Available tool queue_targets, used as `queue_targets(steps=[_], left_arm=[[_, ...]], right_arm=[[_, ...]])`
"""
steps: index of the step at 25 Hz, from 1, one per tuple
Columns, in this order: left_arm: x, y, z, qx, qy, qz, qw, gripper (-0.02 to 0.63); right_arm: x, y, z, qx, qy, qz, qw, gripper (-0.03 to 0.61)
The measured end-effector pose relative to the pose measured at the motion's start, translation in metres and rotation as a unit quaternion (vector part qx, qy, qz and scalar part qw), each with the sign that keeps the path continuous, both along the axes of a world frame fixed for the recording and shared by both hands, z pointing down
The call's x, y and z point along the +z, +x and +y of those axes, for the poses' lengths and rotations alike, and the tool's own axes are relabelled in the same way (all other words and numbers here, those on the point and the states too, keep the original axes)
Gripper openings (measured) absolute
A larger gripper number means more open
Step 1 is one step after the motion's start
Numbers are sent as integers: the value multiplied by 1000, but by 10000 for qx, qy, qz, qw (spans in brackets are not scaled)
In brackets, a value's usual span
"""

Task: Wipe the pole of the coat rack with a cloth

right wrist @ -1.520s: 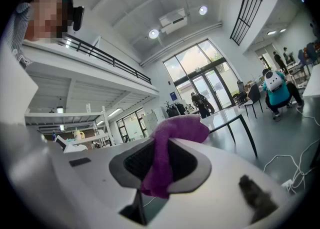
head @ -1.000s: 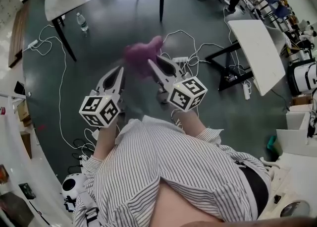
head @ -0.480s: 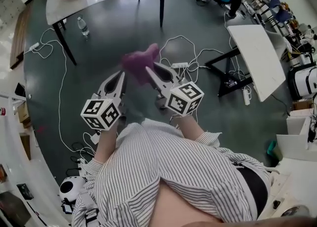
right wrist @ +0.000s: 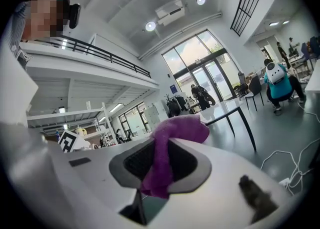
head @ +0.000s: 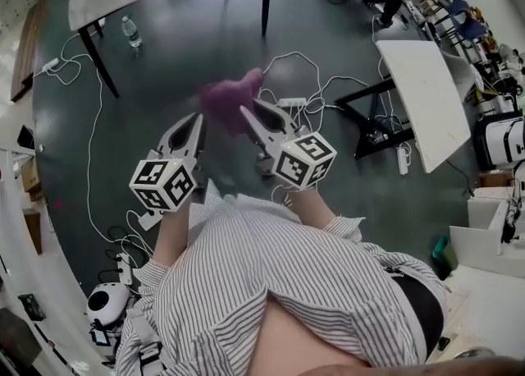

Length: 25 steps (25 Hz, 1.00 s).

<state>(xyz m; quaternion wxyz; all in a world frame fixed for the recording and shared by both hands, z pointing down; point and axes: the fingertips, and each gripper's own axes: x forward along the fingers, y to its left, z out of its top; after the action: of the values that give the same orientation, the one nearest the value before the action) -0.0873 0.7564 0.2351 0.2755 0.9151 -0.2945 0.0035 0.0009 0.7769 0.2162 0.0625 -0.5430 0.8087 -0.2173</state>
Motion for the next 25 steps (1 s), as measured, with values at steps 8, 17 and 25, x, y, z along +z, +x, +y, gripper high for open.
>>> queue_targets(steps=[8, 17, 25], left_arm=[[19, 10, -51, 85, -103, -154, 9998, 11], [7, 7, -182, 179, 22, -173, 9997, 11], [-2, 3, -285, 486, 181, -136, 9986, 11]], right_arm=[[17, 7, -56, 110, -124, -118, 9998, 86], [1, 6, -194, 179, 131, 13, 9998, 86], [-4, -4, -294, 267, 219, 123, 9993, 86]])
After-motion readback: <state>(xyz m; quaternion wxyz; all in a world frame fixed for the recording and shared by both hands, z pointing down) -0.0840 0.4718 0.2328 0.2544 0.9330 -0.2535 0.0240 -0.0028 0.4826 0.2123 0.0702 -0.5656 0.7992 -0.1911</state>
